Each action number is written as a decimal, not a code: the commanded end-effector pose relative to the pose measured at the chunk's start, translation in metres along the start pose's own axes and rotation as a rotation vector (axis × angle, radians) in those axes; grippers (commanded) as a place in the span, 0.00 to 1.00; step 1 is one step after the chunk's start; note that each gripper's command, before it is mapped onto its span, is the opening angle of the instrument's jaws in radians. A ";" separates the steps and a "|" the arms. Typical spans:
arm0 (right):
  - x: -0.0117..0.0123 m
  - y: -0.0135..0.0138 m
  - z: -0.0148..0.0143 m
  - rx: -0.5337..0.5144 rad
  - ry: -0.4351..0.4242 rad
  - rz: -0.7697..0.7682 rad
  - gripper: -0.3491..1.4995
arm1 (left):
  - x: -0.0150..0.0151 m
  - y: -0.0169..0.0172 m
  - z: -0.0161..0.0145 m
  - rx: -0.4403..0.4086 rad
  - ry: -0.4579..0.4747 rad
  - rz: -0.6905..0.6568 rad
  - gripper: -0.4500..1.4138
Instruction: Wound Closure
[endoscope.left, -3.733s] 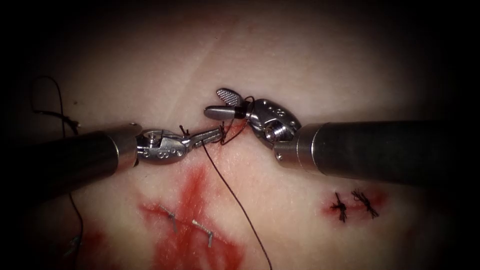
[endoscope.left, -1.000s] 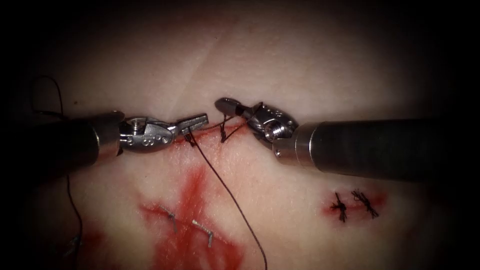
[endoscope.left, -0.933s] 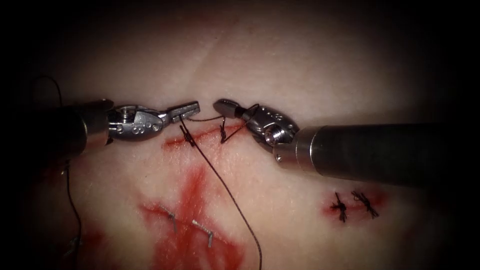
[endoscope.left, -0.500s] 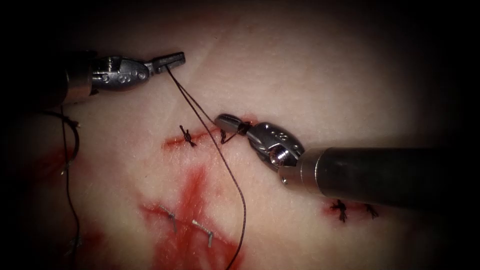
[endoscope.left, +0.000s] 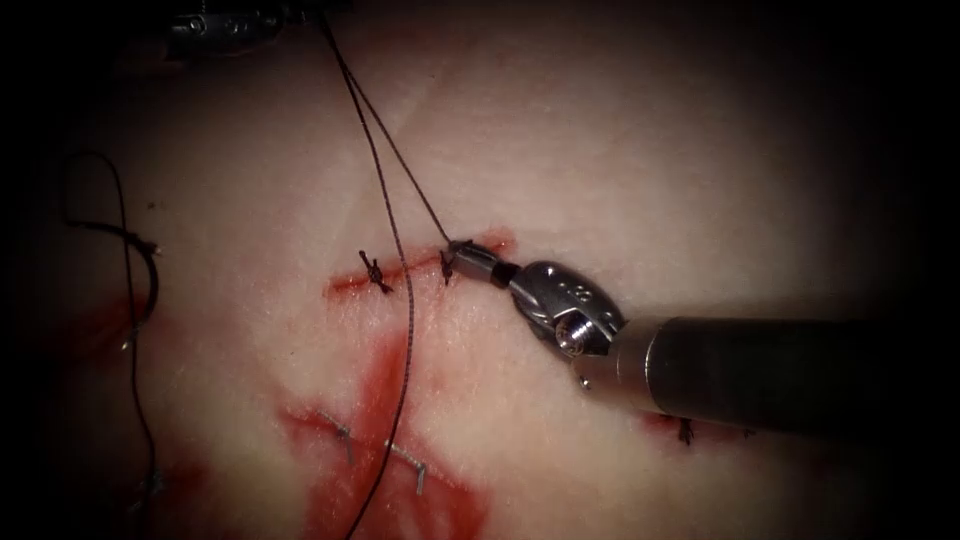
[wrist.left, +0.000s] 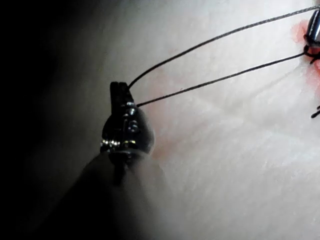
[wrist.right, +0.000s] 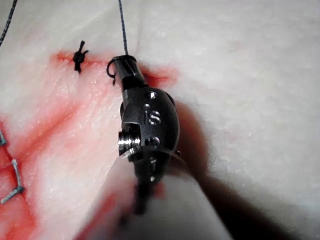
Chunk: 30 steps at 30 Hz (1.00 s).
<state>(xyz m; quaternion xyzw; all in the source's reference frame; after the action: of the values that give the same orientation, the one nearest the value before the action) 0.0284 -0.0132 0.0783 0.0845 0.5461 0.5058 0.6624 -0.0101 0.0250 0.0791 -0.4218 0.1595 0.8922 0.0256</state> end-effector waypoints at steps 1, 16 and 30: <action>-0.0010 -0.0006 0.0004 0.011 -0.003 -0.005 0.00 | -0.0002 -0.0008 0.0009 0.005 0.004 -0.002 0.00; -0.0018 -0.0028 -0.0012 0.045 0.001 -0.067 0.00 | 0.0000 -0.0073 0.0026 0.088 -0.034 0.008 0.00; -0.0036 -0.0022 -0.0015 0.035 -0.026 -0.098 0.00 | -0.0003 -0.0110 0.0012 0.247 -0.135 0.127 0.00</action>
<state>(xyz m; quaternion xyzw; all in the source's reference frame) 0.0282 -0.0170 0.0779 0.0735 0.5485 0.4617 0.6933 -0.0083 0.0351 0.0767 -0.3409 0.2931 0.8927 0.0305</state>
